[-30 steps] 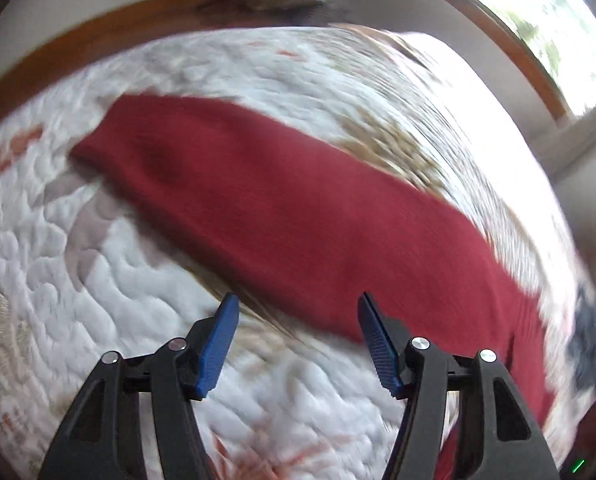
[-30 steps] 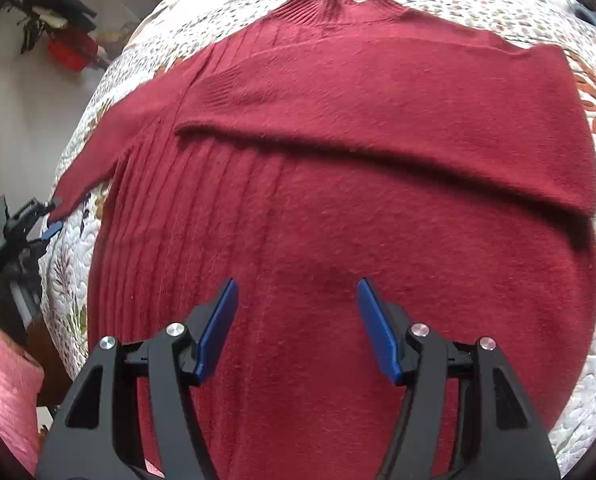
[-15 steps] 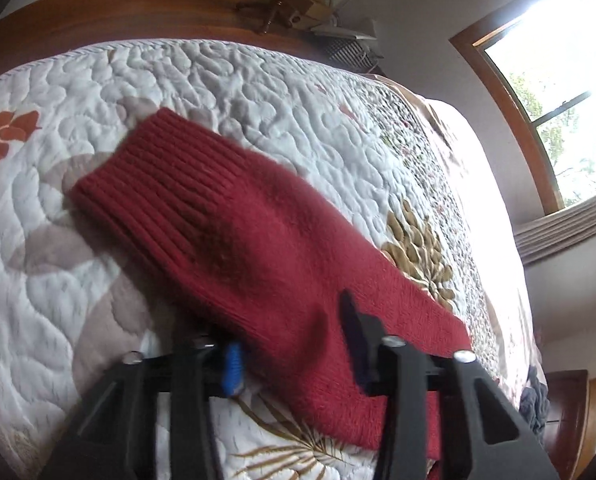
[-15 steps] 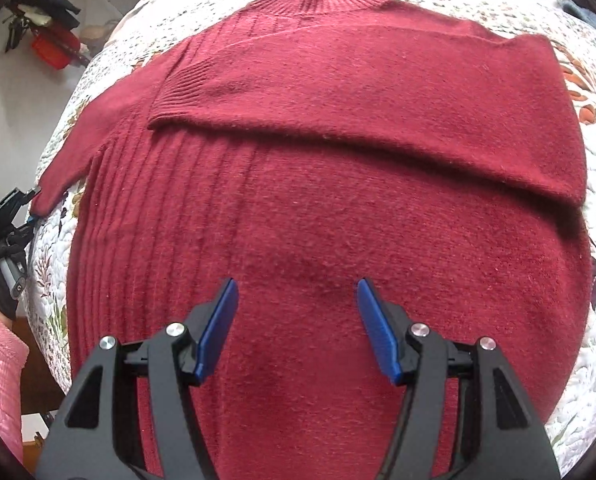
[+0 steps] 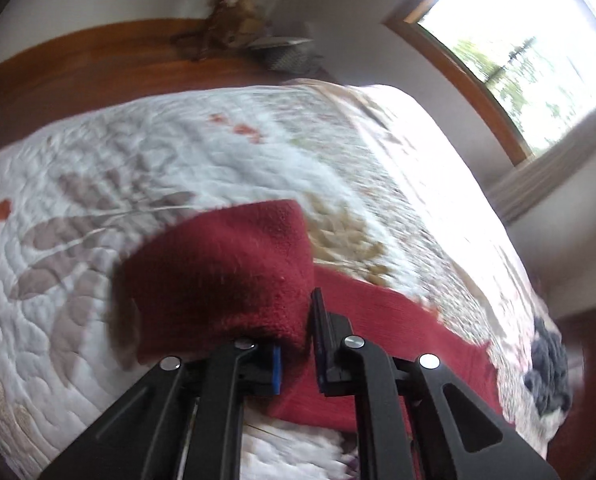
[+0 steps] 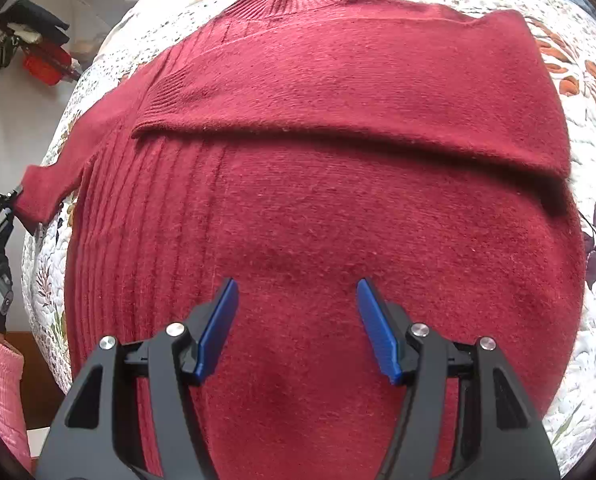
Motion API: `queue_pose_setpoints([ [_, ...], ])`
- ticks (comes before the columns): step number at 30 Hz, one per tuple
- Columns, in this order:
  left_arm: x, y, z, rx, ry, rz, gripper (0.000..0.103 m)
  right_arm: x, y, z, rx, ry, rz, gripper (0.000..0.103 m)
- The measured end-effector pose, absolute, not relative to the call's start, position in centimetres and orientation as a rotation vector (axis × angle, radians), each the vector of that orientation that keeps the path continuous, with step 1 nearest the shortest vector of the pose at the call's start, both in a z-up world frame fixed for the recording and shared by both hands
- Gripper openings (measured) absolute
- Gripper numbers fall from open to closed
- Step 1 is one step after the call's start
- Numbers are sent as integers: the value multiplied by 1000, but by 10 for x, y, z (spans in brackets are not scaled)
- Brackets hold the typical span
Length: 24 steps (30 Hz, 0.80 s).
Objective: Fold small clothes
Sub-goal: 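Grasp the other sleeve's cuff with the left gripper, then fold the sleeve across the chest with the left gripper and release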
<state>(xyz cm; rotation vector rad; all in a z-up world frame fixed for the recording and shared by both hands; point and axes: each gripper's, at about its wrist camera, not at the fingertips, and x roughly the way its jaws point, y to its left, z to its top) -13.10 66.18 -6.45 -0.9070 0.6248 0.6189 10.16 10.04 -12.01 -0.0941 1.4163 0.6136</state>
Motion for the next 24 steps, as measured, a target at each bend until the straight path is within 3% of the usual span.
queue_pose_setpoints([
  [10,-47,575,-27,-783,669,414,12,106,77,-119,-45,1407,609,62],
  [24,49,448,-41,-764,731,170,12,113,62,-122,-27,1397,613,62],
])
